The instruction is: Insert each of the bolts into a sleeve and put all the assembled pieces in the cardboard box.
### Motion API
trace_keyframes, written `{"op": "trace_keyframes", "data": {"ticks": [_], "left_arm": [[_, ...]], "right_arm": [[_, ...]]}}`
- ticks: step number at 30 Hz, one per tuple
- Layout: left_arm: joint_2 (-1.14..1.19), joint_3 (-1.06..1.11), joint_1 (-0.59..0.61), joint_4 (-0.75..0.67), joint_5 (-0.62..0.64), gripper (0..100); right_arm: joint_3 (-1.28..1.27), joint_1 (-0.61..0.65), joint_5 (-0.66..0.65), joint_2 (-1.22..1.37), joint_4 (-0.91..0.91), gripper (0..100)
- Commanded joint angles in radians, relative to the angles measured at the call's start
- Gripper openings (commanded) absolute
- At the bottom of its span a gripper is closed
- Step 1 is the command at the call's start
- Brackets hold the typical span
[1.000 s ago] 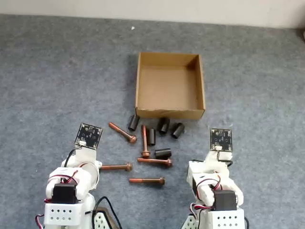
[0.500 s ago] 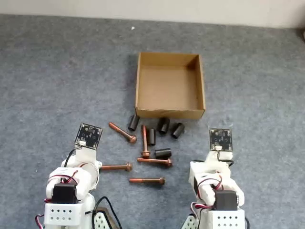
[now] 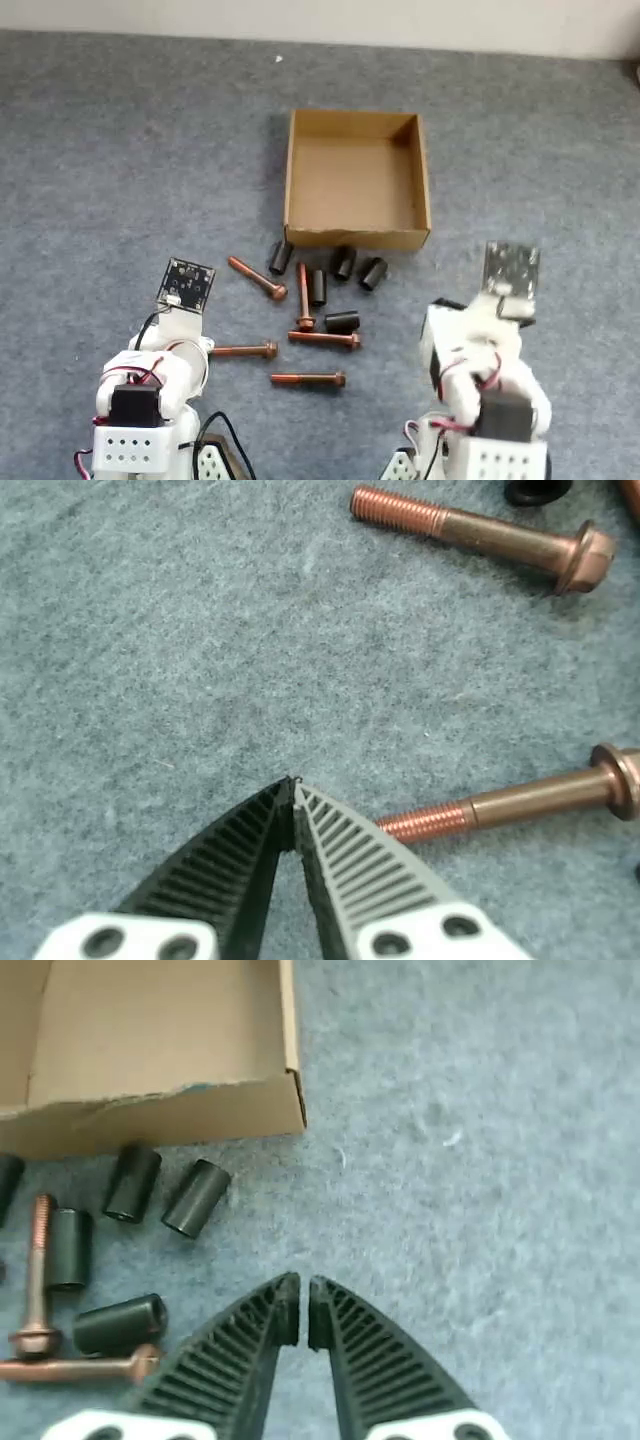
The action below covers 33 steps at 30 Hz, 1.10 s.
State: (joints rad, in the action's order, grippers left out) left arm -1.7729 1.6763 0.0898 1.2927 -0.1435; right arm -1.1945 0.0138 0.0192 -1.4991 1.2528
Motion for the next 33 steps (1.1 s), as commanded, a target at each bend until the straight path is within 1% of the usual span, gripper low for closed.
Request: {"op": "trace_keyframes", "data": {"ticks": [1,5,7,10,12,16,20,25,33], "left_arm": [[-0.001,0.021,0.004,-0.002,-0.012,1],[-0.001,0.021,0.004,-0.002,-0.009,1],[-0.001,0.021,0.004,-0.002,-0.009,1],[-0.001,0.021,0.008,-0.003,-0.009,1],[-0.001,0.021,0.008,-0.003,-0.009,1],[-0.001,0.021,0.008,-0.003,-0.009,1],[-0.001,0.021,0.008,-0.003,-0.009,1],[-0.001,0.021,0.008,-0.003,-0.009,1],[-0.001,0.021,0.008,0.0,-0.009,1]], "right_arm": [[0.257,0.105,0.097,0.38,0.005,2.8],[0.395,0.234,0.178,0.625,0.005,4.8],[0.443,0.288,0.245,0.723,0.002,10.9],[0.495,0.337,0.382,0.843,-0.005,22.1],[0.526,0.364,0.445,0.908,-0.031,25.9],[0.541,0.397,0.499,1.023,-0.17,25.9],[0.544,0.395,0.543,1.15,-0.289,25.9],[0.581,0.394,0.568,1.317,-0.363,25.9],[0.668,0.392,0.568,1.474,-0.367,25.9]]}}
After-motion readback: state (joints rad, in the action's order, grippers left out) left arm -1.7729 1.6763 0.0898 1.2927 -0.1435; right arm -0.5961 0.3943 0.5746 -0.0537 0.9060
